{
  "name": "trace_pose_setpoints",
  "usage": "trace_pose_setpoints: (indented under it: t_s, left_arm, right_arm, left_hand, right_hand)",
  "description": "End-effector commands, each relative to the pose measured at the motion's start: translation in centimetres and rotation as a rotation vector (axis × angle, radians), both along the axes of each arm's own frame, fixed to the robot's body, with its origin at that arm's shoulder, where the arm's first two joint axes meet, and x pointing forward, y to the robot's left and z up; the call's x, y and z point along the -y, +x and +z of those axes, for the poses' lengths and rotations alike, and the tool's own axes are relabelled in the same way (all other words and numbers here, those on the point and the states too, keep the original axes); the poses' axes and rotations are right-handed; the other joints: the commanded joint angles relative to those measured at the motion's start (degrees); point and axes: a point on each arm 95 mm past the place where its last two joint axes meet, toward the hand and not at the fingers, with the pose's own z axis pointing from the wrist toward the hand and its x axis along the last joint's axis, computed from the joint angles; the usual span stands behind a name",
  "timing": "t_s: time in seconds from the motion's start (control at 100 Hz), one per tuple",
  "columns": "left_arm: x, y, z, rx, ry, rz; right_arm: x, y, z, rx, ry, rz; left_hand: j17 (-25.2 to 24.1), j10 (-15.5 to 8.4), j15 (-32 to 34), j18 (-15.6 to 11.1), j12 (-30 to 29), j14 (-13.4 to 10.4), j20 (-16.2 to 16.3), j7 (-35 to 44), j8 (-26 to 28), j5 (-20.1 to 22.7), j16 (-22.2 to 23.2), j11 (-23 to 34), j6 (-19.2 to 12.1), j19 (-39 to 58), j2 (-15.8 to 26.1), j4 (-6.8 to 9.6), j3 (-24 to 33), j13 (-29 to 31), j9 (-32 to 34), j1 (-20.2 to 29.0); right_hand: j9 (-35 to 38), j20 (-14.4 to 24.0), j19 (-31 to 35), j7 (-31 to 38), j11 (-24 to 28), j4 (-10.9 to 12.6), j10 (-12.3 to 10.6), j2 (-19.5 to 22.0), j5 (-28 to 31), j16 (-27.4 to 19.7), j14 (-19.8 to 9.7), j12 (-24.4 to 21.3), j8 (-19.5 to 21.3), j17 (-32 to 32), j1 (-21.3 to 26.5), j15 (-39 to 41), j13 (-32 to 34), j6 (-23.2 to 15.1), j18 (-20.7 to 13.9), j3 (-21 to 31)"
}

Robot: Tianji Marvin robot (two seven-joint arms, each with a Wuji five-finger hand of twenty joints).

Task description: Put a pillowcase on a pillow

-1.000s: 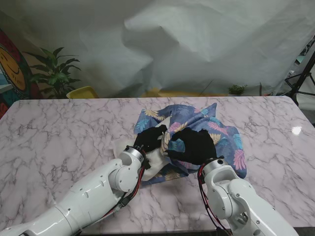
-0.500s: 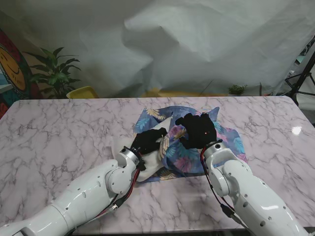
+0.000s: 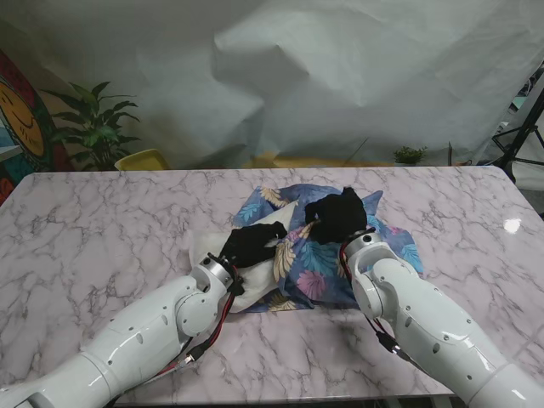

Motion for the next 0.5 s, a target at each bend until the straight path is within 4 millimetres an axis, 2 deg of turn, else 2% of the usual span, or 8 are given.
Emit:
trace_pose_setpoints:
  t_s: [0.0, 0.15, 0.3, 0.49]
  left_arm:
    - [0.5, 0.0, 0.3, 0.010, -0.005, -0.024]
    - [1.0, -0.1, 0.0, 0.017, -0.013, -0.048]
    - [1.6, -0.1, -0.2, 0.030, -0.016, -0.070]
    - [2.0, 0.0, -0.2, 0.035, -0.021, -0.085]
  right_arm:
    - [-1.2, 0.3, 0.6, 0.018, 0.012, -0.006]
    - [-2.9, 0.5, 1.6, 0.086, 0.149, -0.021]
    - [-4.5, 0.5, 2.3, 0.092, 0.259, 0.003]
    - [-6.2, 0.0, 2.8, 0.129, 0.335, 0.067]
  left_hand:
    - [7.66, -3.77, 9.14, -17.92, 1.74, -10.25, 1.51, 3.38, 1.32, -1.28, 2.23, 3.44, -2.33, 19.06, 8.12, 5.12, 6.62, 4.16, 1.75, 10.74]
    - [7.66, -3.87, 9.23, -17.74, 1.79, -10.17, 1.47, 3.57, 1.29, -1.19, 2.24, 3.47, -2.51, 19.10, 8.06, 5.11, 6.63, 4.16, 1.85, 10.74]
    - [7.66, -3.96, 9.29, -17.65, 1.83, -10.08, 1.43, 3.69, 1.29, -1.13, 2.25, 3.46, -2.79, 19.13, 7.89, 5.05, 6.53, 4.09, 1.85, 10.74]
    - [7.62, -3.91, 9.42, -17.32, 1.92, -9.75, 1.34, 3.81, 1.28, -0.86, 2.30, 3.49, -3.05, 19.11, 7.82, 5.07, 6.54, 3.96, 1.90, 10.74]
  right_hand:
    - [5.75, 1.40, 2.51, 4.17, 0.45, -0.02, -1.09, 2.28, 1.63, 2.36, -2.04, 1.77, 4.17, 2.66, 3.01, 4.18, 6.77, -4.45, -0.50, 2.59]
    - [7.12, 1.48, 3.58, 5.12, 2.72, 0.61, 1.22, 3.85, 0.23, 4.88, -1.72, 4.74, 5.85, 6.73, 5.39, 6.76, 11.84, -0.24, 0.49, 2.14]
    - [6.50, 1.15, 3.47, 5.59, 3.24, 0.80, 2.27, 4.27, -0.27, 5.15, -1.02, 5.28, 5.86, 7.72, 6.65, 6.41, 12.04, 1.66, 1.66, 1.58]
    - [5.73, 0.92, 3.82, 6.17, 3.83, 0.96, 2.50, 4.78, -0.91, 5.08, -0.89, 5.18, 5.94, 9.19, 7.44, 5.77, 11.86, 2.40, 0.85, 1.07]
